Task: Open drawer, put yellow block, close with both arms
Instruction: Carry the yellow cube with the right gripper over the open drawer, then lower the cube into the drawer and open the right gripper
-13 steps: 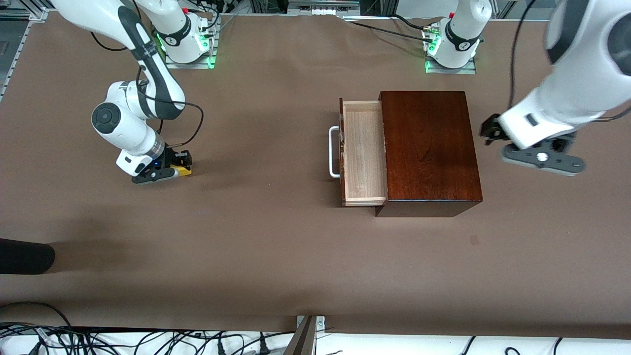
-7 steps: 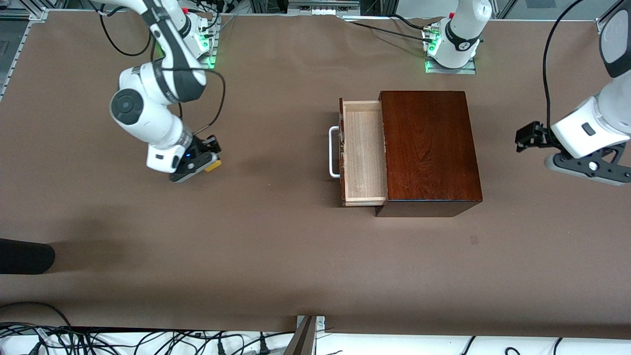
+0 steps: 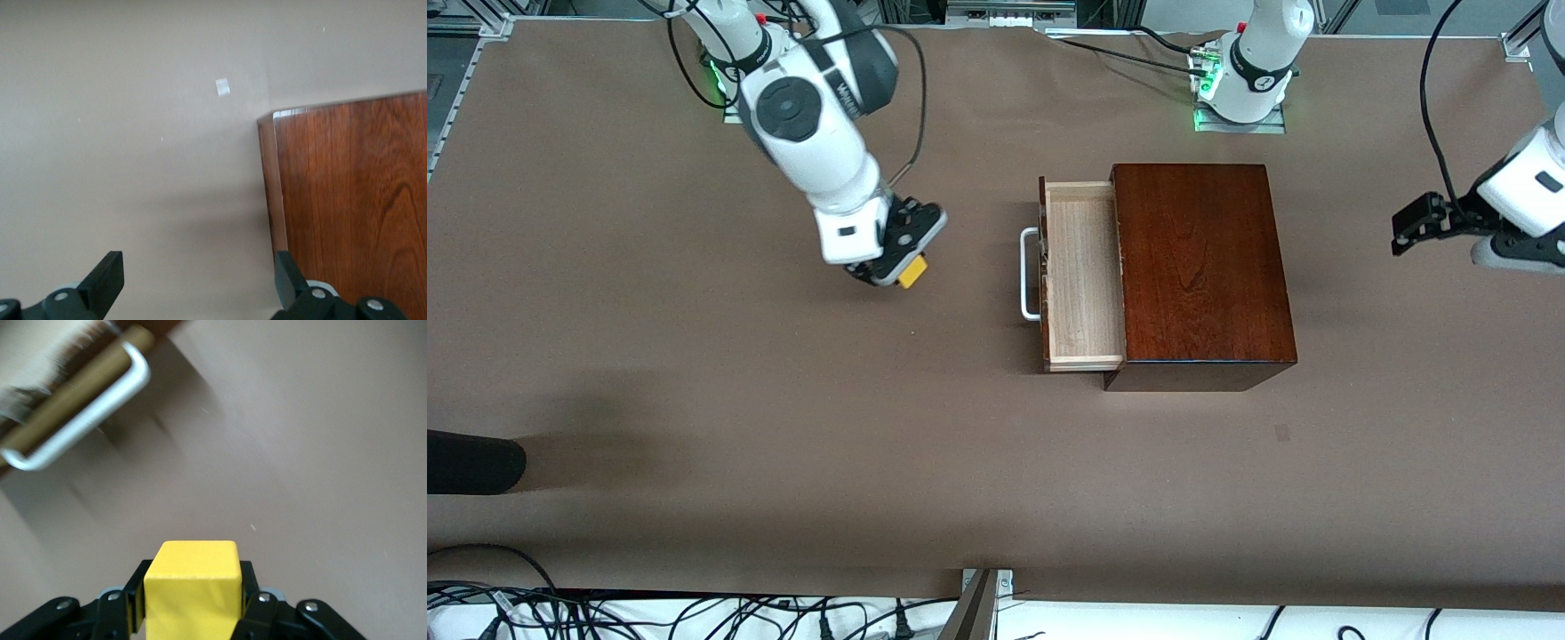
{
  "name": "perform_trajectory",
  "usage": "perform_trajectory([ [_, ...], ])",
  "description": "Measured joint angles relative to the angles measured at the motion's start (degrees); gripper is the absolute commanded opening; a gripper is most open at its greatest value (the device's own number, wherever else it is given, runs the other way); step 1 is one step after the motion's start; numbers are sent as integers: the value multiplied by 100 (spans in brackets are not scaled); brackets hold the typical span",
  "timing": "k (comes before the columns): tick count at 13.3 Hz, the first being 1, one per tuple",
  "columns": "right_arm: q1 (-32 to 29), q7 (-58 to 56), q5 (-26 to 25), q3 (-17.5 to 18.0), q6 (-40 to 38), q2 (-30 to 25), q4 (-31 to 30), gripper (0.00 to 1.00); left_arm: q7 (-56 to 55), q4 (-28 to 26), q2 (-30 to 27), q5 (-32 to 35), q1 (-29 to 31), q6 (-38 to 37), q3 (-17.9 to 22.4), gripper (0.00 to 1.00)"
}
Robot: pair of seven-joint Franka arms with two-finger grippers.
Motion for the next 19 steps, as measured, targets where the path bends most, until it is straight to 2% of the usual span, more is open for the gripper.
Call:
perform_trajectory([
  [3,643,-22,-299,9,-491,470,964,2,2,0,-54,0,-1,-269,-72,100],
  [7,1531,-23,-825,7,-1261,1428,2640,2,2,53,37,0,9,-269,-99,100],
  [9,1858,-23,-1099,0,-1355,1791,3137,2,2,66,43,0,6,-269,-102,100],
  [14,2259,-129,-1542,-8,-1362,2346,3600,2,2,115,50,0,-1,-269,-130,100],
  [19,2305,-723,-1553,-18,-1281,2745,3770,2,2,150,102,0,-1,-271,-130,100],
])
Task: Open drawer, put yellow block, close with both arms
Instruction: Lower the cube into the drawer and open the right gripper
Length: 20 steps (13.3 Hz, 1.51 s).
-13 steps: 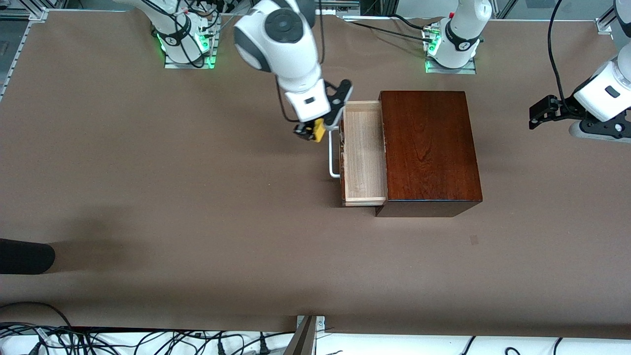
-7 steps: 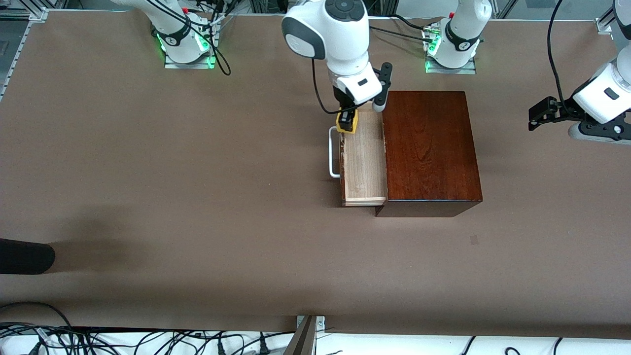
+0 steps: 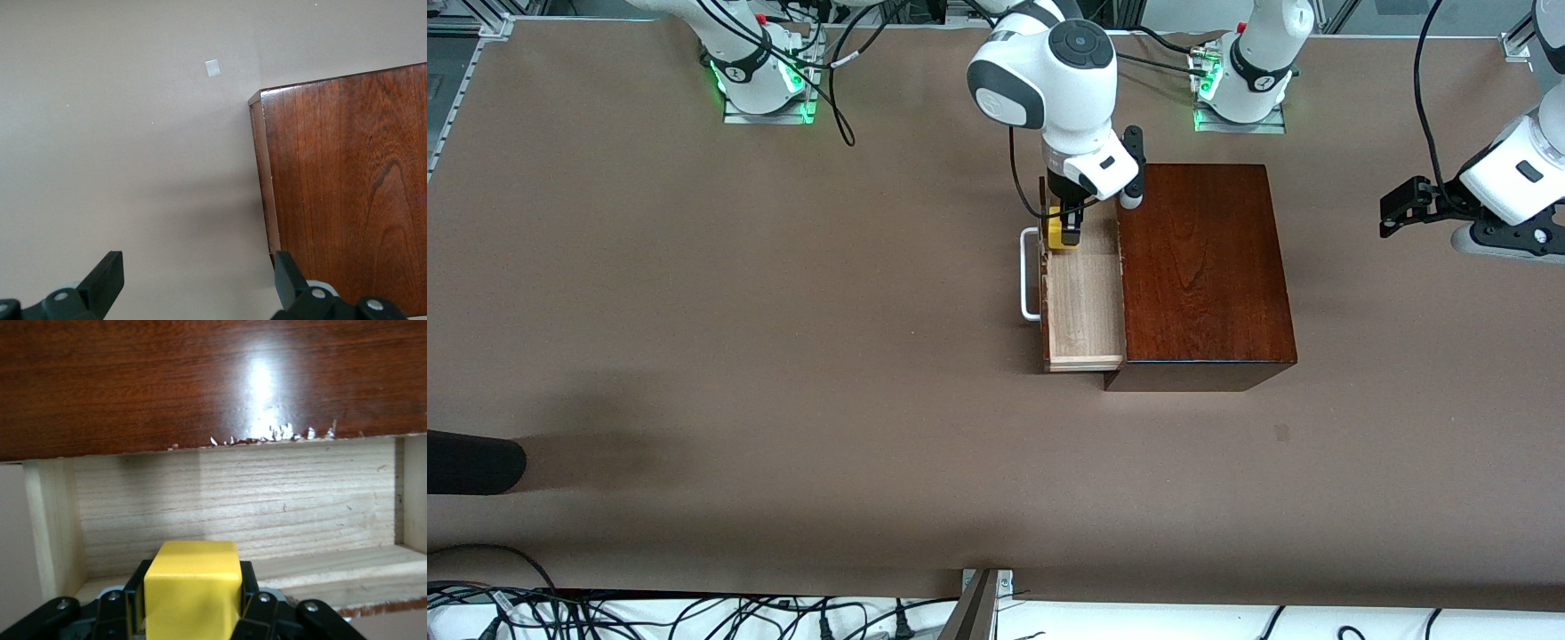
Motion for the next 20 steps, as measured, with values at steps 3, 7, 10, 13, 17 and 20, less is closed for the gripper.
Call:
perform_trajectory([
  [3,25,-148,0,0,43,161,115,2,0,23,5,0,-1,-1,-17,100],
  [7,54,-263,-1,-4,104,356,184,2,0,36,7,0,-1,-3,-34,100],
  [10,55,-380,-1,-12,118,426,198,2,0,44,9,0,-1,-6,-34,100],
  [13,55,-493,-1,-35,228,533,199,2,0,46,10,0,-1,-7,-34,100],
  [17,51,-580,-1,-52,239,576,256,25,0,48,12,0,-1,-8,-34,100],
  [20,47,-585,-1,-64,235,580,264,100,0,48,13,0,-1,-8,-34,100],
])
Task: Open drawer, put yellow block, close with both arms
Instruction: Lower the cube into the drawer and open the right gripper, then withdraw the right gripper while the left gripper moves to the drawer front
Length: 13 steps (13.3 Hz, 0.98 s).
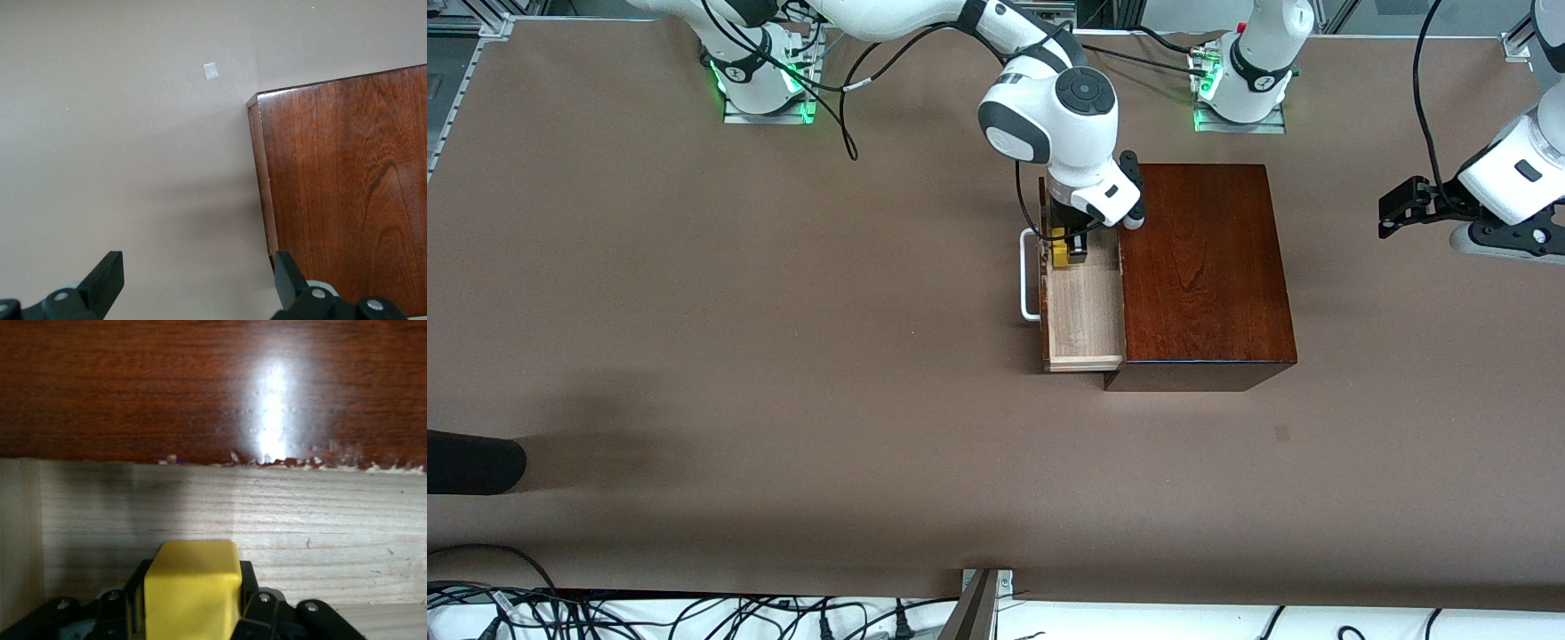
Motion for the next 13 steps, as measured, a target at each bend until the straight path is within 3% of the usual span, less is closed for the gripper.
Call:
perform_trajectory([
  [4,-16,0,0,-42,-2,-37,156,100,0,1,0,0,0,0,0,100],
  [7,-108,11,3,-108,-60,-488,323,100,0,7,2,0,0,-1,0,100],
  [13,-1638,-279,860,-163,-528,-1664,356,100,0,11,4,-1,-2,-2,-69,100],
])
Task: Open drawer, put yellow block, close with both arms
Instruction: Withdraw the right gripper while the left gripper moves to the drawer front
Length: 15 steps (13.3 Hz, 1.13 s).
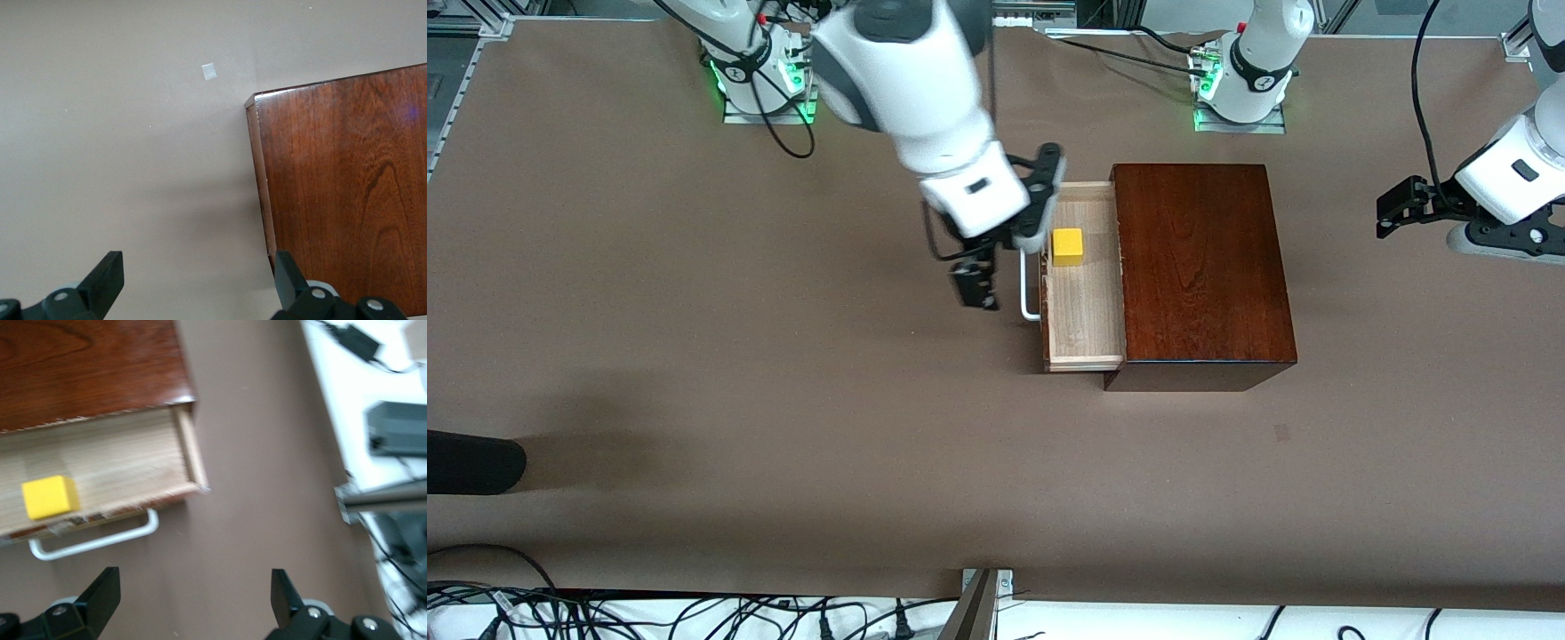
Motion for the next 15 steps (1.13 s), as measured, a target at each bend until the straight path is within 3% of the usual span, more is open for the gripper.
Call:
perform_trajectory([
  [3,-518,17,278,-30,-331,-301,-9,100,24,2,12,-77,-25,-136,-306,100],
  [6,-1091,51,817,-270,-919,-577,-16,100,46,2,190,-495,-121,-216,-940,100],
  [8,-1312,71,1120,-586,-1223,-788,-104,100,87,4,416,-827,-149,-216,-1515,100],
  [11,-1358,384,1382,-1268,-1504,-1456,-791,100,97,229,901,-965,-213,-178,-2395,100],
  [15,-1359,1022,1368,-1874,-2167,-2261,-1606,100,554,1158,2004,-983,-367,-67,-2943,100],
])
